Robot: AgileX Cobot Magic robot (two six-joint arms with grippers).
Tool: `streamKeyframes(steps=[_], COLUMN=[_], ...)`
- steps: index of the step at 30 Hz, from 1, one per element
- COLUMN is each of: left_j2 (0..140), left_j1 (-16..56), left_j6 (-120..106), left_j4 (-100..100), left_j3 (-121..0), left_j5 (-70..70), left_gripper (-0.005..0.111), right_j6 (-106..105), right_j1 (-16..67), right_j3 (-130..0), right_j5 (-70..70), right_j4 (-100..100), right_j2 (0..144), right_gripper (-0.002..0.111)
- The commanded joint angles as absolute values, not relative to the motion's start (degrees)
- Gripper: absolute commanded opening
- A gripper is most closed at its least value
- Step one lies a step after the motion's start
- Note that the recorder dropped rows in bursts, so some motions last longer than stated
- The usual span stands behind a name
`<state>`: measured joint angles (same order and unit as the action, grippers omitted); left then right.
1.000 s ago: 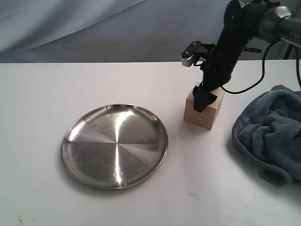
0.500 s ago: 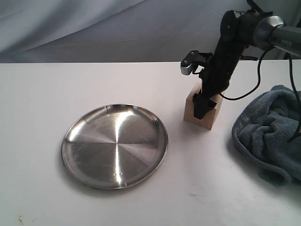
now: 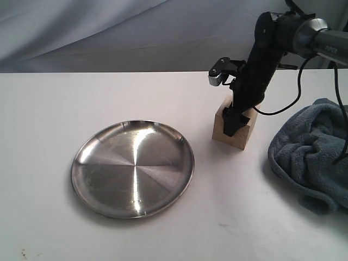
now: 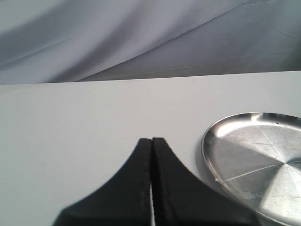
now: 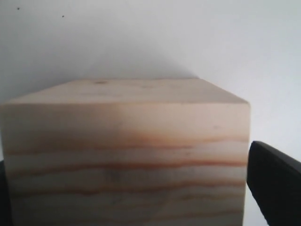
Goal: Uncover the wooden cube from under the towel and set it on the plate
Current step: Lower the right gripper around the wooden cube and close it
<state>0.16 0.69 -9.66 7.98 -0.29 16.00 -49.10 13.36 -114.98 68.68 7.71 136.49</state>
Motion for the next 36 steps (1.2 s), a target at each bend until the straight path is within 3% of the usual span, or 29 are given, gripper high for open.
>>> streamKeyframes(steps=[1, 23, 27, 36], left_j2=[0.0, 0.0, 0.0, 0.0], left_j1=[1.03, 1.03, 1.03, 1.03], left_j6=[-9.21, -9.21, -9.21, -9.21], left_j4=[7.78, 7.78, 7.78, 7.78], left_j3=[0.0, 0.0, 0.0, 0.0], left_j5=[15.28, 15.28, 15.28, 15.28], left_gripper=[0.0, 0.0, 0.0, 0.0], right_j6=[-49.55, -49.87, -49.76, -49.2], right_j1=[13.2, 13.32, 13.32, 13.32], right_j3=[-115.1, -115.1, -115.1, -115.1], right_j5=[67.8, 68.5, 68.5, 68.25], right_j4=[7.79, 9.77, 9.51, 7.35], right_j2=[136.38, 136.38, 136.38, 136.38], right_gripper=[0.105, 0.103, 0.095, 0.057])
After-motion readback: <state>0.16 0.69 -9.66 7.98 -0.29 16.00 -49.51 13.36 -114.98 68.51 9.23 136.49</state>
